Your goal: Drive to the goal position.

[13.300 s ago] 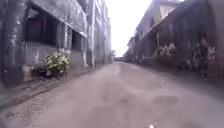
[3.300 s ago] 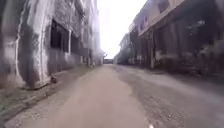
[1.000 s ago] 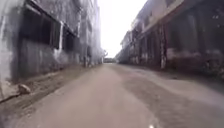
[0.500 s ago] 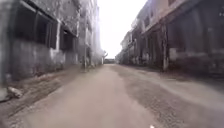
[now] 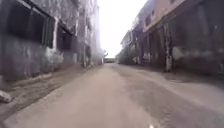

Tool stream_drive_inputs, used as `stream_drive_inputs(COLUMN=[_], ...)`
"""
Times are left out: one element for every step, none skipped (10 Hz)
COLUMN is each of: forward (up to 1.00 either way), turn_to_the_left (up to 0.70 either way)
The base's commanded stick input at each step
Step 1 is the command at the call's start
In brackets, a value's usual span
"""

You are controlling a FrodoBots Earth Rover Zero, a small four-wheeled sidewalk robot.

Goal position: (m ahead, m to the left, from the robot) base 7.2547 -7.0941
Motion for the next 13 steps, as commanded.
stream_drive_inputs(forward=[0.50, 0.50, 0.50, 0.50, 0.50, 0.50, 0.50, 0.50, 0.50, 0.50, 0.50, 0.50, 0.50], turn_to_the_left=[0.00, 0.00, 0.00, 0.00, 0.00, 0.00, 0.00, 0.00, 0.00, 0.00, 0.00, 0.00, 0.00])
